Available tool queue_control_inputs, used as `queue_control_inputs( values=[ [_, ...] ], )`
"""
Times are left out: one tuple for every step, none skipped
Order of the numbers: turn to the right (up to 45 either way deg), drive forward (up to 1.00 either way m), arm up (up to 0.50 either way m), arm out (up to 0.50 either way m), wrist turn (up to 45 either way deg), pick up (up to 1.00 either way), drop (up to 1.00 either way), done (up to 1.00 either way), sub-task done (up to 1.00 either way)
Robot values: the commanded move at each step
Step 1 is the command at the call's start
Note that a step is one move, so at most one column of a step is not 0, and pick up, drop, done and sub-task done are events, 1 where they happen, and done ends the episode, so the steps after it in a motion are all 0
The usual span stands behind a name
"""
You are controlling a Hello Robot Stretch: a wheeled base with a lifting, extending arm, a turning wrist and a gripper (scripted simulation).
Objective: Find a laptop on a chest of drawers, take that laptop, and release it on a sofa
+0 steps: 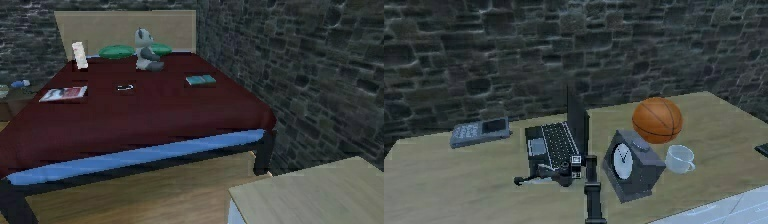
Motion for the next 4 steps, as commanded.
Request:
queue_control_inputs(
  values=[
    [0.0, 0.00, 0.00, 0.00, 0.0, 1.00, 0.00, 0.00, 0.00],
    [0.0, 0.00, 0.10, 0.00, 0.0, 0.00, 0.00, 0.00, 0.00],
    [0.0, 0.00, 0.26, 0.00, 0.0, 0.00, 0.00, 0.00, 0.00],
    [0.0, 0.00, 0.00, 0.00, -45.0, 0.00, 0.00, 0.00, 0.00]
  ],
)
